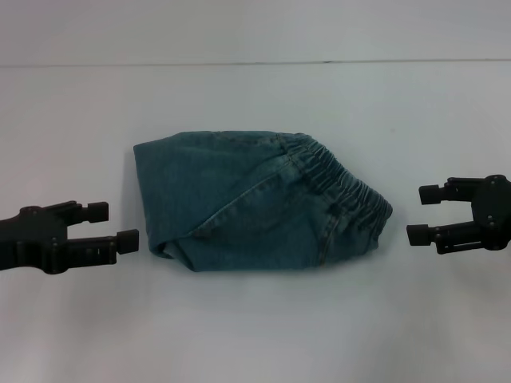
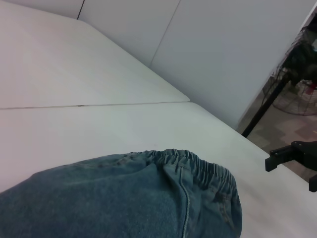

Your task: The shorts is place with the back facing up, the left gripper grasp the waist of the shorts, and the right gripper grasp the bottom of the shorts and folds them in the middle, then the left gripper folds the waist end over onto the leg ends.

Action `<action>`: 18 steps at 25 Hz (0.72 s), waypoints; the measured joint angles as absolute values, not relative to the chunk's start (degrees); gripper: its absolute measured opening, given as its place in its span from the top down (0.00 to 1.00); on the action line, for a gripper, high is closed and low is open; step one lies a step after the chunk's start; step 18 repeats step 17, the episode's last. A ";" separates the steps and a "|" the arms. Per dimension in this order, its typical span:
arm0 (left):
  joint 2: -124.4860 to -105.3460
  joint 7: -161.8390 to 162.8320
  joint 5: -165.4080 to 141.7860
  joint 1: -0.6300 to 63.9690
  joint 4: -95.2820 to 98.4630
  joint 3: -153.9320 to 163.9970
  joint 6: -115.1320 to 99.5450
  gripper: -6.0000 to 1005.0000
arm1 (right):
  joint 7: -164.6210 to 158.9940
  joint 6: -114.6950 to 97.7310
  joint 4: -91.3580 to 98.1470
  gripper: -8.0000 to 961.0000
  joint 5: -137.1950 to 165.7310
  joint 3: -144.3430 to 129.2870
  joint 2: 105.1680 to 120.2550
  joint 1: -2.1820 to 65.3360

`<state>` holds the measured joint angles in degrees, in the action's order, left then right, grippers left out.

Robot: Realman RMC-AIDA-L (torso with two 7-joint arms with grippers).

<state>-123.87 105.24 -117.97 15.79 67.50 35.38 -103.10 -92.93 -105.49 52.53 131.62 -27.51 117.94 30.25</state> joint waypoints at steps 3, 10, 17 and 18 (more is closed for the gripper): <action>-123.85 105.23 -118.00 15.95 67.35 35.38 -103.13 0.07 | -92.94 -105.44 52.50 0.01 131.64 -27.53 117.95 30.22; -123.76 105.28 -118.04 16.42 66.90 35.36 -103.56 0.07 | -92.97 -105.28 52.32 0.01 131.66 -27.59 117.94 30.14; -123.81 105.41 -118.03 16.62 66.88 35.39 -103.66 0.07 | -92.99 -104.93 52.23 0.01 131.66 -27.62 118.00 30.06; -123.81 105.41 -118.03 16.62 66.88 35.39 -103.66 0.07 | -92.99 -104.93 52.23 0.01 131.66 -27.62 118.00 30.06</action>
